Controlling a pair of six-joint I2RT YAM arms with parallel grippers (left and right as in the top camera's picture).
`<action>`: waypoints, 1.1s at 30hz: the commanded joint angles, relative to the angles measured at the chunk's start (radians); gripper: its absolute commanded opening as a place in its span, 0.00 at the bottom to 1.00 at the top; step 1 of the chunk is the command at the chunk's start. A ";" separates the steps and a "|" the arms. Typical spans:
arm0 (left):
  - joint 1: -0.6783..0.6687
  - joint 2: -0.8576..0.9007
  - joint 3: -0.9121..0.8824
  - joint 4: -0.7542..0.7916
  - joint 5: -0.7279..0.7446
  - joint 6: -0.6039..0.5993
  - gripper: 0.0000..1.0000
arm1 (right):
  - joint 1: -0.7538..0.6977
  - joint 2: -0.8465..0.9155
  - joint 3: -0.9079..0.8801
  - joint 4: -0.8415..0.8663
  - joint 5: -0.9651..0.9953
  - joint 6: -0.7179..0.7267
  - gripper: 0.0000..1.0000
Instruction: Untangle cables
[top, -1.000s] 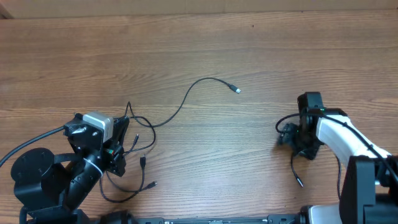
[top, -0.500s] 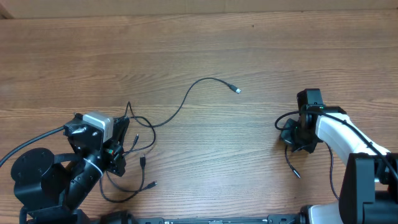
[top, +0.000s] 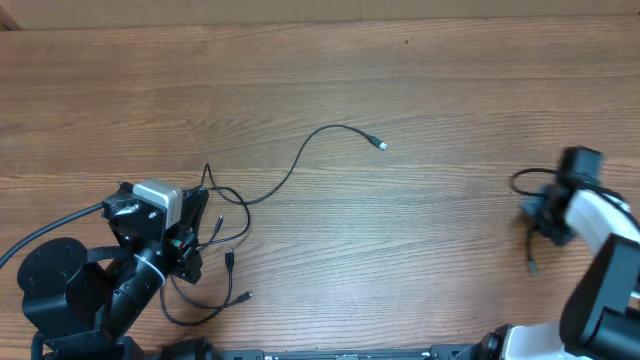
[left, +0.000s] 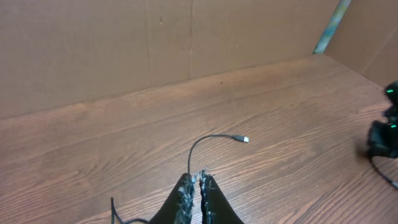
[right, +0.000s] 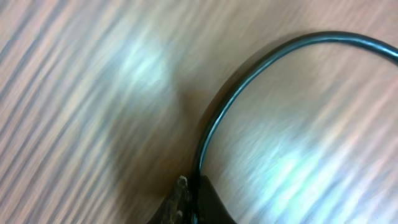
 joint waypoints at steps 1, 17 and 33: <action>0.006 -0.010 0.021 0.002 0.008 0.013 0.08 | -0.156 0.073 -0.070 0.020 0.008 0.037 0.04; 0.006 -0.010 0.021 0.112 0.007 0.012 0.09 | -0.563 0.073 -0.070 0.288 -0.216 0.051 0.04; 0.006 -0.010 0.021 0.143 0.007 0.001 0.06 | -0.330 0.073 -0.058 0.627 -0.306 -0.140 0.07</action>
